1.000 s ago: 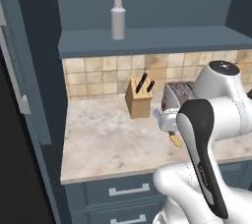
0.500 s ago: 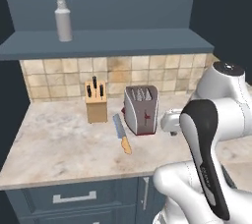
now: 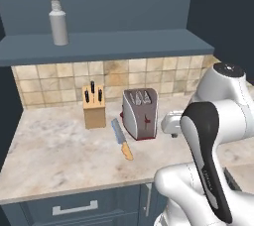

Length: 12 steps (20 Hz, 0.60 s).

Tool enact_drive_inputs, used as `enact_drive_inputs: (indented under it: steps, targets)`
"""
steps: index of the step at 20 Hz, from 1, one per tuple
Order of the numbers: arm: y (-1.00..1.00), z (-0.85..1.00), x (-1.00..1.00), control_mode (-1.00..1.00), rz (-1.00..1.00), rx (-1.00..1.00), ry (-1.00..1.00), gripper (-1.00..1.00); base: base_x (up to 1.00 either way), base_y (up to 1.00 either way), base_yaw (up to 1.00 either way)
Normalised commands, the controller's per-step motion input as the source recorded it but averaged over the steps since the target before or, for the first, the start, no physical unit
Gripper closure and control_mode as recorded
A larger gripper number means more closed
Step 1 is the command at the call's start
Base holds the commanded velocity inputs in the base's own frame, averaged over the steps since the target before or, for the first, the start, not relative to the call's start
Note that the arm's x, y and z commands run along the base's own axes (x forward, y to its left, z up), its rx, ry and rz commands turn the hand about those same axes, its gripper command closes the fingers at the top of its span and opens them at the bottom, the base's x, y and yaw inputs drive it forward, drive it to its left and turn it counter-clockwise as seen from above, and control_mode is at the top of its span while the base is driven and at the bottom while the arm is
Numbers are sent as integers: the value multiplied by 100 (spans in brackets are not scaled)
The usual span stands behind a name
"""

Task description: Move the cutting board and knife to the sink. Then move spray from the cabinet to the counter.

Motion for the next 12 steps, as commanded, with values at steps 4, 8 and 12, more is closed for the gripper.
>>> enact_drive_inputs:
  steps: [4,8,12]
  targets:
    - [0,0,0,100,0,0,0,-100,26,40,-17]
    - [0,0,0,-100,0,0,0,-100,0,0,-1]
    - [44,-7,11,-100,0,0,0,-100,0,0,0]
